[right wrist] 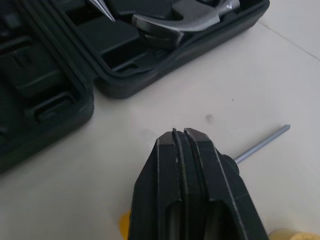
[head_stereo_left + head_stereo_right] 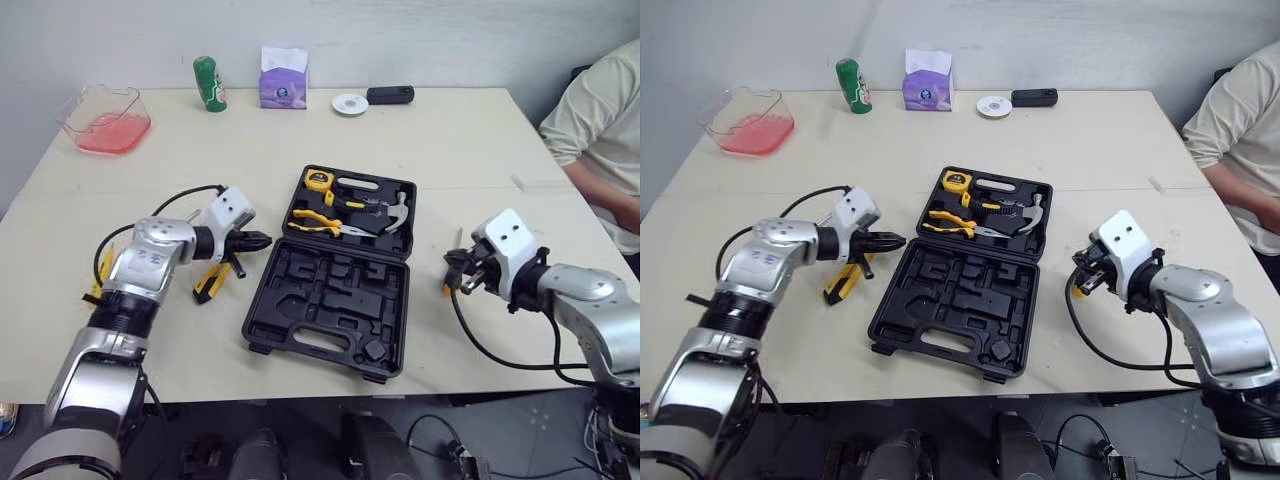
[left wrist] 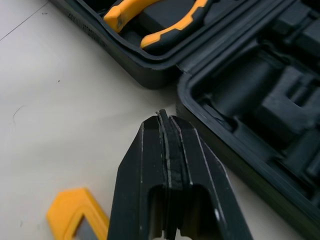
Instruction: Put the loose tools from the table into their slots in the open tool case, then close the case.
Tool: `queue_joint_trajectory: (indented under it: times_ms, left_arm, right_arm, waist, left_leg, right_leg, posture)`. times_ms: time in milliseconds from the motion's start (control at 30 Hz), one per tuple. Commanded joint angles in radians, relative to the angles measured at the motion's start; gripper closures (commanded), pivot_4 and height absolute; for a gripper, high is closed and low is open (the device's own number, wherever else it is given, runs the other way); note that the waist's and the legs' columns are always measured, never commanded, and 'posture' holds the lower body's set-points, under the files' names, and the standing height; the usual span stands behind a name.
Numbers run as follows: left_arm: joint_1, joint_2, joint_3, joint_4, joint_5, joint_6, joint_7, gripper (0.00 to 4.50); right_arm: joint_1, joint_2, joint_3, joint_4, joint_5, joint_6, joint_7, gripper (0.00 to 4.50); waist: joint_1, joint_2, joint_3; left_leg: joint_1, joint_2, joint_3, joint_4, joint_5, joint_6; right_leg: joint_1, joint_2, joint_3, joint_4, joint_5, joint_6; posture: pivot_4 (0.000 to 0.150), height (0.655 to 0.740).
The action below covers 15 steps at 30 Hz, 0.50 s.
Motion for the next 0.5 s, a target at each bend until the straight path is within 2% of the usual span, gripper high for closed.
queue_joint_trajectory:
  times_ms: [33, 267, 500]
  left_arm:
    - [-0.063, -0.033, -0.001, 0.094, 0.045, -0.065, 0.014, 4.49]
    - [-0.127, -0.099, 0.009, 0.215, 0.081, -0.118, 0.018, 4.49]
    - [-0.133, -0.134, 0.012, 0.23, 0.089, -0.116, -0.003, 4.49]
  right_arm:
    - [-0.021, 0.023, 0.014, 0.011, -0.029, -0.022, -0.009, 4.44]
    - [-0.063, 0.076, 0.055, 0.057, -0.062, -0.027, -0.011, 4.44]
    - [-0.119, 0.117, 0.121, 0.104, -0.099, -0.042, 0.003, 4.44]
  waist:
    - [0.001, 0.0, 0.0]
    - [0.001, 0.0, 0.0]
    - [0.004, 0.0, 0.0]
  left_leg:
    - [0.0, 0.0, 0.0, 0.0, 0.0, 0.0]
    - [-0.001, 0.0, 0.006, 0.001, 0.0, 0.0]
    - [-0.001, 0.001, 0.008, 0.002, 0.0, 0.0]
  right_leg:
    - [0.0, 0.0, 0.0, 0.0, 0.0, 0.0]
    - [0.0, 0.0, 0.0, 0.001, 0.0, 0.0]
    - [0.0, -0.001, -0.001, 0.004, 0.0, 0.0]
  posture:
    - [0.15, 0.74]
    - [0.15, 0.74]
    - [0.15, 0.74]
